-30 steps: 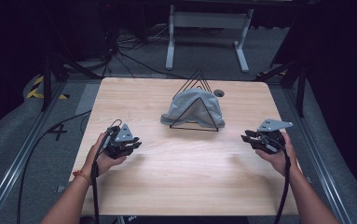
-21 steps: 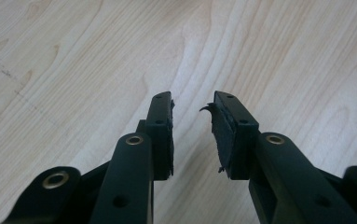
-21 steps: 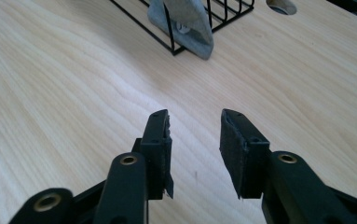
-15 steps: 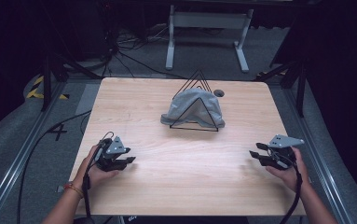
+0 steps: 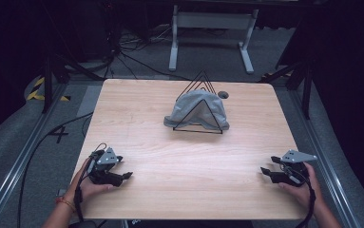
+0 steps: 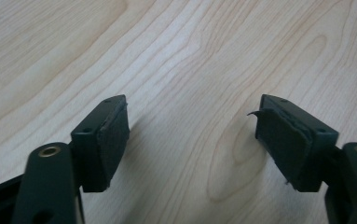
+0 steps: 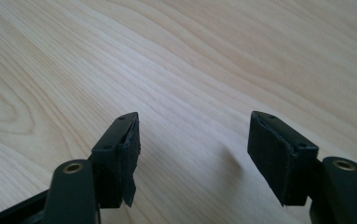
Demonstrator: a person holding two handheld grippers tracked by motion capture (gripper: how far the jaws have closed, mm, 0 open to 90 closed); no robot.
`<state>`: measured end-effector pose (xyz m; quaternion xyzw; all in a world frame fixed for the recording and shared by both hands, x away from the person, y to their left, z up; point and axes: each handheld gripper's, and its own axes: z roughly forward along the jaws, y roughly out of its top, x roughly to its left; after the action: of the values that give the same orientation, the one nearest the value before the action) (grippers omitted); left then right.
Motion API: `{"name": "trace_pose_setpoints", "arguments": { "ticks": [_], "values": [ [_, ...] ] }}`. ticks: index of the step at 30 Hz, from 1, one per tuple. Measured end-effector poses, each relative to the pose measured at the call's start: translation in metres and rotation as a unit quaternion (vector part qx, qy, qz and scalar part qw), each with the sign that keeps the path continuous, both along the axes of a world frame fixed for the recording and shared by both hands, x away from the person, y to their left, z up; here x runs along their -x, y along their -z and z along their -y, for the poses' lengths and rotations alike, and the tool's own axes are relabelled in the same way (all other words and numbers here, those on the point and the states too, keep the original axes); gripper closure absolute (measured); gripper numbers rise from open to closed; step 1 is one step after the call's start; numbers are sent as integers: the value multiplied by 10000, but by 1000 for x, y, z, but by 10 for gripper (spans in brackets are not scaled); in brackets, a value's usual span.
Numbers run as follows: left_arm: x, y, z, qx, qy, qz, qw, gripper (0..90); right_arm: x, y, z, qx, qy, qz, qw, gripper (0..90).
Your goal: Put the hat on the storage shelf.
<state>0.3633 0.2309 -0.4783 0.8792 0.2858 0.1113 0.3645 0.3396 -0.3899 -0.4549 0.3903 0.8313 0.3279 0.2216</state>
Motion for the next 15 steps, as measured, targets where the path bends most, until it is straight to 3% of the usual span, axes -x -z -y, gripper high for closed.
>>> {"name": "trace_pose_setpoints", "arguments": {
  "ticks": [2,5,15],
  "values": [
    [2,3,-5,86,-48,88,9999,213,3,7,8,-161,129,-113,9997,287],
    [6,3,-7,78,-100,80,9999,203,7,12,16,-439,285,-98,9986,222],
    [7,4,-8,92,-320,53,9994,150,9,12,19,-418,357,-131,9984,172]
  ]
}}
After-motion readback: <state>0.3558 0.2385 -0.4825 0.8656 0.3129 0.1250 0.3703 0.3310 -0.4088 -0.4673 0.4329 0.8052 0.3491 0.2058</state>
